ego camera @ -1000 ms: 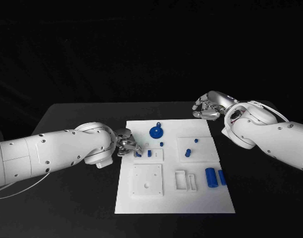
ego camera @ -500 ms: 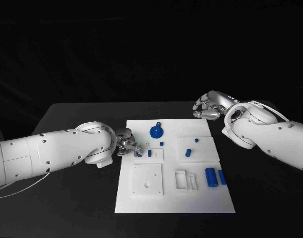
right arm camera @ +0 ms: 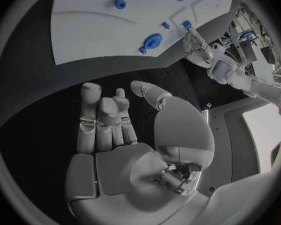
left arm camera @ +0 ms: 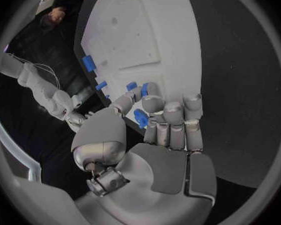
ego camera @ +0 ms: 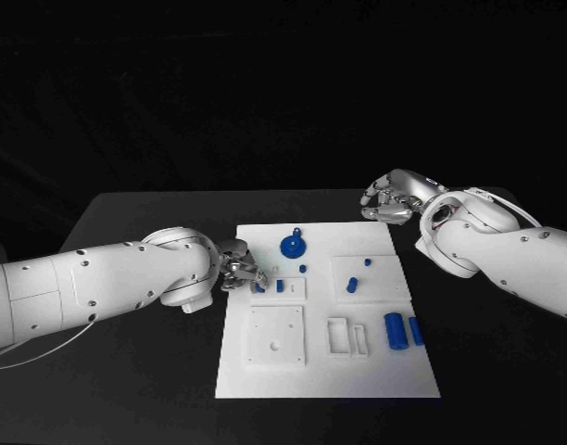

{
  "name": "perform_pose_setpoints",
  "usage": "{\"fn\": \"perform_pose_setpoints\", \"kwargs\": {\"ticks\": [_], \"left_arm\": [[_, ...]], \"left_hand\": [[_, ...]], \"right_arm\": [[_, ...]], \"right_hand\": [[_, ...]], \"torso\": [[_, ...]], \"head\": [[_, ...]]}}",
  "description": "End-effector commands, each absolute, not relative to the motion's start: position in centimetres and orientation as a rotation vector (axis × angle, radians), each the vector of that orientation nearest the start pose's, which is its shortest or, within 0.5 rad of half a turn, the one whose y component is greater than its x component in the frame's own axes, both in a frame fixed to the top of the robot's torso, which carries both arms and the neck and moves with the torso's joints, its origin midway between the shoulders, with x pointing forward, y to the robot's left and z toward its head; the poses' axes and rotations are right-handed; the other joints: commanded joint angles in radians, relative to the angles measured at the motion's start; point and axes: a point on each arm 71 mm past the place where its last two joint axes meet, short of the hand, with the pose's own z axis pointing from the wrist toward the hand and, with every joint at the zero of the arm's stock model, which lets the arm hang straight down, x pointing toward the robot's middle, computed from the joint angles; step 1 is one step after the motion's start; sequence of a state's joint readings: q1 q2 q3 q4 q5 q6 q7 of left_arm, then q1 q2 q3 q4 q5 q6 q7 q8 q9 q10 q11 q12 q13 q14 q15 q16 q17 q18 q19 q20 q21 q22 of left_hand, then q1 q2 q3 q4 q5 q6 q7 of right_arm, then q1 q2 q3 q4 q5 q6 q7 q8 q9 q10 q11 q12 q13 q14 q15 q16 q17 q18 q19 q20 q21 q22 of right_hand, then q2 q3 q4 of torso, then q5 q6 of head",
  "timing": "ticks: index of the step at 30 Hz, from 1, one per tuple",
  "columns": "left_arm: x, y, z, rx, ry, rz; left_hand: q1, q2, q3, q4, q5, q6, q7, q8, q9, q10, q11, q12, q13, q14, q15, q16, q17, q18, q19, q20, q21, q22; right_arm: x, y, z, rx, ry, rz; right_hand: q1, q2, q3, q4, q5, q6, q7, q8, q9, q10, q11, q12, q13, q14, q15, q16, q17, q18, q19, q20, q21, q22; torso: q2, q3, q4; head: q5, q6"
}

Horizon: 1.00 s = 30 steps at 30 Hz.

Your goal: Assemble the parts on the task board

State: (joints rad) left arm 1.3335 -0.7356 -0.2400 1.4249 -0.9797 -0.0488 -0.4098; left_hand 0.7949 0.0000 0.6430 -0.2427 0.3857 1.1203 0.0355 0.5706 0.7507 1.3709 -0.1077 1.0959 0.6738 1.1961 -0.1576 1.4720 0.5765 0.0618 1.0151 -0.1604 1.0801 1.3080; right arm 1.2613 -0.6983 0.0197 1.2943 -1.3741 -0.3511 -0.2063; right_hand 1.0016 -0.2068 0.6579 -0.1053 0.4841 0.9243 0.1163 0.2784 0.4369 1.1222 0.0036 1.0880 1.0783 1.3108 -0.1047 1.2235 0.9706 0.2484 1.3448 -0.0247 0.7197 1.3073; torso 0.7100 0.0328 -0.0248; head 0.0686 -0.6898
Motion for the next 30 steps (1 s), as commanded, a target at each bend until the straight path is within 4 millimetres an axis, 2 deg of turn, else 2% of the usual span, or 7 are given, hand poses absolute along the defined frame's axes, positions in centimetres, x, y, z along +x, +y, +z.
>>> {"fn": "perform_pose_setpoints", "kwargs": {"ticks": [1,6,11,15,20,26,30], "left_arm": [[49.33,19.33,-23.03,-0.203,2.245,-0.48],[49.34,19.3,-23.03,-0.199,2.245,-0.479],[49.38,19.28,-23.04,-0.199,2.245,-0.478],[49.4,19.28,-23.04,-0.199,2.245,-0.477],[49.43,19.32,-23.05,-0.201,2.245,-0.474],[49.44,19.38,-23.06,-0.202,2.246,-0.471],[49.46,19.5,-23.07,-0.199,2.246,-0.463]], "left_hand": [[0.015,0.012,0.003,0.002,-0.012,0.121,-0.082,0.01,0.001,0.027,-0.045,0.007,-0.002,0.054,-0.054,0.003,-0.002,0.009,-0.007,-0.112,0.005,0.014],[-0.005,-0.016,-0.008,0.029,-0.028,0.122,-0.082,0.008,0.002,0.026,-0.045,0.009,-0.005,0.053,-0.054,0.002,-0.003,0.009,-0.008,-0.112,0.003,0.013],[-0.008,-0.019,-0.009,0.034,-0.032,0.122,-0.082,0.008,0.002,0.026,-0.045,0.009,-0.006,0.053,-0.055,0.003,-0.003,0.01,-0.007,-0.113,0.003,0.013],[-0.013,-0.031,-0.012,0.055,-0.104,0.122,-0.084,0.007,0.003,0.025,-0.046,0.011,-0.009,0.053,-0.056,0.003,-0.004,0.012,-0.008,-0.114,0.003,0.012],[-0.019,-0.045,-0.014,0.078,-0.156,0.122,-0.083,0.005,0.004,0.024,-0.046,0.013,-0.012,0.052,-0.058,0.003,-0.004,0.014,-0.009,-0.114,0.003,0.012],[-0.019,-0.045,-0.014,0.078,-0.157,0.122,-0.083,0.005,0.004,0.024,-0.046,0.013,-0.012,0.052,-0.058,0.003,-0.005,0.014,-0.009,-0.114,0.003,0.012],[-0.012,-0.057,-0.014,0.08,-0.194,0.121,-0.084,0.005,0.006,0.024,-0.047,0.014,-0.014,0.051,-0.06,0.003,-0.005,0.015,-0.01,-0.114,0.003,0.013]], "right_arm": [[54.71,-20.31,-14.57,0.061,1.581,0.537],[54.72,-20.31,-14.57,0.061,1.581,0.537],[54.73,-20.28,-14.58,0.06,1.581,0.537],[54.72,-20.27,-14.58,0.06,1.581,0.538],[54.73,-20.3,-14.58,0.061,1.581,0.537],[54.73,-20.34,-14.58,0.061,1.58,0.537],[54.73,-20.35,-14.58,0.061,1.58,0.537]], "right_hand": [[-0.005,0.003,-0.001,0.007,0.005,0.001,0.008,0.0,0.001,-0.002,0.007,0.007,-0.001,0.002,0.005,-0.004,0.001,0.013,0.001,-0.007,-0.005,0.015],[-0.005,0.003,-0.001,0.007,0.005,0.001,0.008,0.0,0.001,-0.002,0.007,0.007,-0.002,0.002,0.005,-0.004,0.001,0.013,0.001,-0.007,-0.005,0.015],[-0.005,0.003,-0.001,0.007,0.006,0.001,0.008,0.0,0.002,-0.002,0.007,0.007,-0.002,0.002,0.005,-0.004,0.001,0.013,0.001,-0.007,-0.005,0.015],[-0.005,0.003,-0.001,0.007,0.006,0.001,0.008,0.0,0.002,-0.002,0.007,0.007,-0.002,0.002,0.005,-0.004,0.001,0.013,0.001,-0.007,-0.005,0.015],[-0.005,0.003,-0.001,0.007,0.006,0.001,0.008,0.0,0.002,-0.002,0.007,0.007,-0.002,0.002,0.005,-0.004,0.001,0.013,0.001,-0.007,-0.005,0.015],[-0.005,0.003,-0.001,0.007,0.006,0.001,0.008,0.0,0.002,-0.002,0.007,0.007,-0.002,0.002,0.005,-0.004,0.001,0.013,0.001,-0.007,-0.005,0.015],[-0.005,0.003,-0.001,0.007,0.006,0.001,0.008,0.0,0.002,-0.002,0.007,0.007,-0.002,0.002,0.005,-0.004,0.001,0.013,0.001,-0.007,-0.005,0.015]], "torso": [[0.0,0.0008,0.0002],[0.0,0.0008,0.0003],[0.0,0.0006,0.0003],[0.0,0.0006,0.0002],[0.0,0.0003,0.0003],[0.0,-0.0004,0.0003],[0.0,-0.0005,0.0]], "head": [[0.0,-0.001],[-0.001,-0.001],[-0.001,0.0],[-0.001,-0.001],[-0.001,-0.002],[-0.002,-0.002],[-0.002,-0.003]]}}
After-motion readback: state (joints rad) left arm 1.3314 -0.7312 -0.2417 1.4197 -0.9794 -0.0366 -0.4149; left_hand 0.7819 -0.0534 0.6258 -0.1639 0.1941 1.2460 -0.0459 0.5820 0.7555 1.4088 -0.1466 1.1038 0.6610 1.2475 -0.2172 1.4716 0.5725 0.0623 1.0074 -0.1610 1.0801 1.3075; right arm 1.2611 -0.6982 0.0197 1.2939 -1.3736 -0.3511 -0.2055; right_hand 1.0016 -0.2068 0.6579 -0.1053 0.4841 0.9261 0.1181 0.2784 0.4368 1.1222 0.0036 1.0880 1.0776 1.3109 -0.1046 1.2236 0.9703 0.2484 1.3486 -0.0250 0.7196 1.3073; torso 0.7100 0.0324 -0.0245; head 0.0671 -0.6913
